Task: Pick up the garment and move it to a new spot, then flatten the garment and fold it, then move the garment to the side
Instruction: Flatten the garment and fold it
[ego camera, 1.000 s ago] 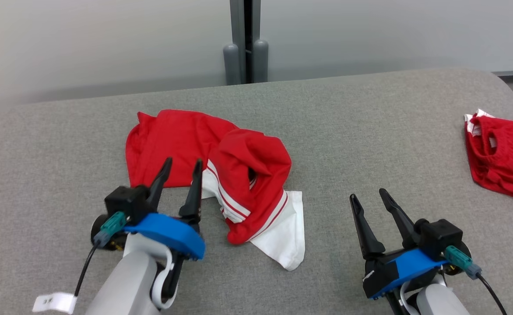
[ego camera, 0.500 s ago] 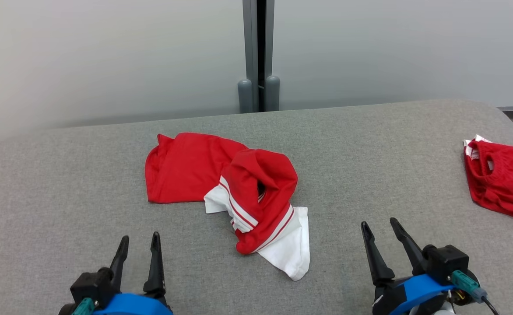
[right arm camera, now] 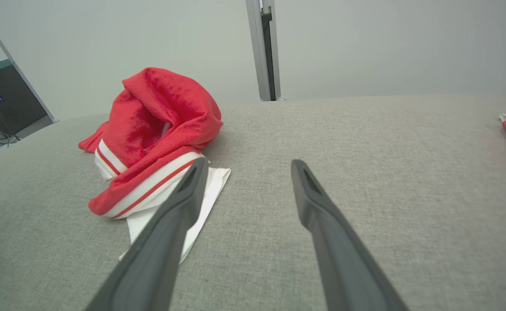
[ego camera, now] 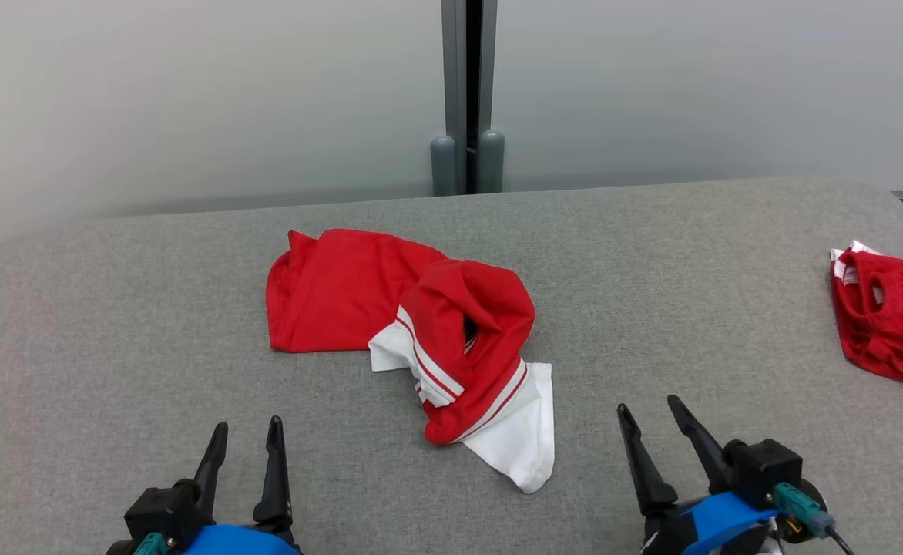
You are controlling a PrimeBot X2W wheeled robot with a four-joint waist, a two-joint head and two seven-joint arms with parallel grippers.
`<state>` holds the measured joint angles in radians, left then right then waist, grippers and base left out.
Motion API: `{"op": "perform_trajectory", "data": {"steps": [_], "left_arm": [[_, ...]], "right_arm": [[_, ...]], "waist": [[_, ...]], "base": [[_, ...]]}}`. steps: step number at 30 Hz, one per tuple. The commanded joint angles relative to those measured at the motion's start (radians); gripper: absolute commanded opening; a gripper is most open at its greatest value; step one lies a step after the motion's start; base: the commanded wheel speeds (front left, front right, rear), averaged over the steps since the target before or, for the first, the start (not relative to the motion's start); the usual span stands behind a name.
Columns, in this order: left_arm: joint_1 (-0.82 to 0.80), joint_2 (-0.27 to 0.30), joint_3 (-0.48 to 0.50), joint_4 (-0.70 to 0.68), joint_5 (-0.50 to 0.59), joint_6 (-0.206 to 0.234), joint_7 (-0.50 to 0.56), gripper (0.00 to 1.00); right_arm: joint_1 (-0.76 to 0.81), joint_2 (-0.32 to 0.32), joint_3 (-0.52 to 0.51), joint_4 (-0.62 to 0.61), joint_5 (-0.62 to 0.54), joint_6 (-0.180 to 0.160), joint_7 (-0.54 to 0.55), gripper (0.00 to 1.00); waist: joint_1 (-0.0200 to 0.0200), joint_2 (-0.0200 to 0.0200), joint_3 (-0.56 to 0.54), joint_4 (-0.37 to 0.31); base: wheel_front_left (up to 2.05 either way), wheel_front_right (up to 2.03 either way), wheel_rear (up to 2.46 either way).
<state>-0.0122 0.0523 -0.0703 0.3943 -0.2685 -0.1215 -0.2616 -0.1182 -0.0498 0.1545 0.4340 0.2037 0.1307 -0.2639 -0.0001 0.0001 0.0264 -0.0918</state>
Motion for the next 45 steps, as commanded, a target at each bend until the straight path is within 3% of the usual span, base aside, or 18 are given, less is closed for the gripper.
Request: {"op": "perform_trajectory", "data": {"steps": [1,7,17,18,19,20,24,29,31,32,41,42,43,44,45], "left_arm": [[-0.019,-0.002,-0.002,-0.002,-0.006,-0.004,-0.005,1.00],[-0.041,-0.002,-0.043,0.008,-0.028,-0.008,-0.005,1.00],[-0.068,-0.002,-0.057,0.030,-0.035,-0.010,-0.005,1.00],[-0.069,-0.001,-0.053,0.030,-0.035,-0.010,-0.005,1.00],[-0.069,-0.001,-0.053,0.030,-0.035,-0.010,-0.005,1.00],[-0.068,-0.002,-0.050,0.030,-0.036,-0.010,-0.005,1.00],[-0.068,-0.002,-0.047,0.031,-0.048,-0.009,-0.005,1.00],[-0.080,-0.002,-0.055,0.024,-0.054,-0.010,-0.005,1.00],[-0.083,-0.002,-0.060,0.022,-0.055,-0.010,-0.005,1.00],[-0.092,-0.001,-0.070,0.025,-0.058,-0.010,-0.005,1.00],[-0.122,-0.002,-0.123,0.037,-0.073,-0.009,-0.005,1.00],[-0.124,-0.002,-0.129,0.038,-0.073,-0.009,-0.005,1.00],[-0.127,-0.002,-0.134,0.041,-0.073,-0.010,-0.005,1.00],[-0.130,-0.001,-0.139,0.042,-0.076,-0.010,-0.005,1.00],[-0.135,-0.001,-0.143,0.043,-0.077,-0.010,-0.005,1.00]], "right_arm": [[-0.017,-0.003,0.016,0.010,-0.009,0.000,0.000,1.00],[-0.087,-0.003,0.093,0.099,-0.016,0.000,0.000,1.00],[-0.197,-0.003,0.183,0.406,-0.069,0.000,0.084,1.00],[-0.196,-0.003,0.185,0.424,-0.058,0.000,0.090,0.87],[-0.196,-0.003,0.185,0.424,-0.058,0.000,0.090,0.87],[-0.201,-0.003,0.185,0.454,-0.055,0.000,0.089,0.00],[-0.238,-0.006,0.079,0.493,-0.092,-0.002,0.044,0.00],[-0.319,-0.070,-0.070,0.464,-0.160,-0.001,0.011,0.00],[-0.366,-0.106,-0.122,0.444,-0.203,0.000,0.006,0.00],[-0.418,-0.158,-0.170,0.427,-0.244,0.000,0.006,0.00],[-0.628,-0.288,-0.262,0.418,-0.411,0.000,0.067,0.00],[-0.649,-0.289,-0.277,0.423,-0.422,0.000,0.072,0.17],[-0.668,-0.293,-0.297,0.428,-0.437,0.000,0.072,0.49],[-0.685,-0.294,-0.315,0.431,-0.452,0.000,0.070,1.00],[-0.702,-0.290,-0.336,0.433,-0.465,0.000,0.063,1.00]], "waist": [[0.0001,-0.0001,0.008,0.006],[0.0001,-0.0001,0.052,0.045],[0.0001,-0.0001,0.100,0.120],[0.0001,-0.0001,0.103,0.123],[0.0001,-0.0001,0.103,0.123],[0.0001,-0.0001,0.106,0.125],[0.0001,-0.0001,0.110,0.127],[0.0001,-0.0001,0.117,0.125],[0.0001,-0.0001,0.125,0.127],[0.0001,-0.0001,0.133,0.134],[0.0001,-0.0001,0.173,0.188],[0.0001,-0.0001,0.179,0.197],[0.0001,-0.0001,0.183,0.206],[0.0001,-0.0001,0.188,0.213],[0.0001,-0.0001,0.193,0.220]], "base": [[0.00,0.00,0.00],[0.00,0.00,0.00],[0.00,0.00,0.00],[0.00,0.00,0.00],[0.00,0.00,0.00],[0.00,0.00,0.00],[0.00,0.00,0.00],[0.00,0.00,0.00],[0.00,0.00,0.00],[0.00,0.00,0.00],[0.00,0.00,0.00],[0.00,0.00,0.00],[0.00,0.00,0.00],[0.00,0.00,0.00],[0.00,0.00,0.00]]}}
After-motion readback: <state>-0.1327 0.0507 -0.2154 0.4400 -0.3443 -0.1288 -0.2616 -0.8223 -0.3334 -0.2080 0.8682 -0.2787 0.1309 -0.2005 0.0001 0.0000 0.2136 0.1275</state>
